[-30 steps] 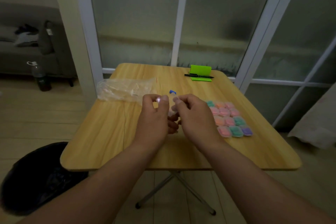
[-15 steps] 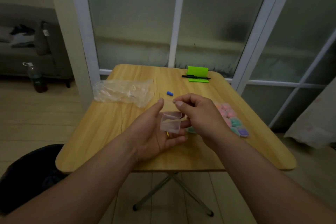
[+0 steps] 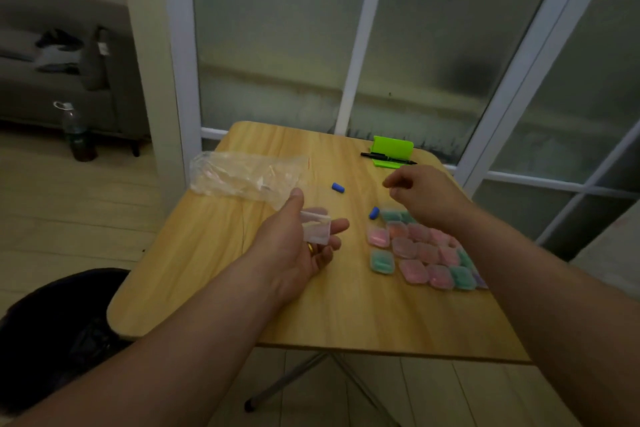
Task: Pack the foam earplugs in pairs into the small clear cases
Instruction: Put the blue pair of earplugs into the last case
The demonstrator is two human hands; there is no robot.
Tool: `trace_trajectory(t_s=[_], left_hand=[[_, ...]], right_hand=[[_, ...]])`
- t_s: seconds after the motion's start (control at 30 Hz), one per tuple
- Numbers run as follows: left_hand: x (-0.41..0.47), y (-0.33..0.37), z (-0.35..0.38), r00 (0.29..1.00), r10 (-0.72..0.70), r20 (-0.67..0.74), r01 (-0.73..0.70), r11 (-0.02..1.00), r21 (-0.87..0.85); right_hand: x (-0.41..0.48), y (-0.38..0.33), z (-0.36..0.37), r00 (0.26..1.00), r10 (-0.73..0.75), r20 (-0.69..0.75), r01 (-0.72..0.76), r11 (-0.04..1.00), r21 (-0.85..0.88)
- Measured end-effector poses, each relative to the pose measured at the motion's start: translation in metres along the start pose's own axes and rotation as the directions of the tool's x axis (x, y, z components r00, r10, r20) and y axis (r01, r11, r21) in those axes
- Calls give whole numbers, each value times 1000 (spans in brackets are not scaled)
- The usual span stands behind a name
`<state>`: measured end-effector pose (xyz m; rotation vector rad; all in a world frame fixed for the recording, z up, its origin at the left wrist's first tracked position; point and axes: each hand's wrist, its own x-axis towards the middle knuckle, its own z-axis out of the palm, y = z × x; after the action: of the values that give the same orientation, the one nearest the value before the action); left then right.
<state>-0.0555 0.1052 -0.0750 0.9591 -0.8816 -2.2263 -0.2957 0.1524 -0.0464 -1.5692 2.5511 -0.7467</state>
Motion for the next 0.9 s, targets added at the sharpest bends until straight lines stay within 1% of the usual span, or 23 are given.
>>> trace_trajectory(t_s=[0.07, 0.13, 0.23, 0.3, 0.53, 0.6, 0.7, 0.73, 0.8, 0.9], left_hand=[[3, -1, 1, 1000, -12, 4, 12, 1000, 6], [6, -2, 2, 1000, -13, 4, 13, 1000, 2], [10, -2, 4, 1000, -9, -3, 9, 1000, -6], [11, -3, 6, 1000, -10, -9, 10, 1000, -3], [12, -4, 6, 1000, -18, -3, 18, 1000, -15], [13, -4, 6, 1000, -18, -2, 18, 1000, -21], [13, -4, 5, 1000, -19, -6, 19, 1000, -24], [13, -3, 6, 1000, -20, -10, 20, 999, -26], [12, -3, 7, 1000, -19, -21, 19, 999, -27], [10, -2, 8, 999, -26, -27, 25, 999, -30]], right_hand=[[12, 7, 6, 994, -39, 102, 55, 987, -152], [17, 4, 11, 979, -48, 196, 100, 960, -263], [22, -3, 17, 964, -68, 259, 164, 915, -369], [24, -6, 21, 958, -80, 276, 187, 902, -389], [29, -5, 30, 955, -108, 275, 203, 917, -343], [29, -4, 30, 964, -115, 242, 190, 929, -317], [27, -8, 29, 974, -175, 143, 207, 945, -253], [25, -10, 27, 976, -188, 107, 208, 952, -223], [19, -14, 25, 985, -170, 38, 174, 975, -141], [4, -19, 24, 996, -74, -42, 77, 995, 62]])
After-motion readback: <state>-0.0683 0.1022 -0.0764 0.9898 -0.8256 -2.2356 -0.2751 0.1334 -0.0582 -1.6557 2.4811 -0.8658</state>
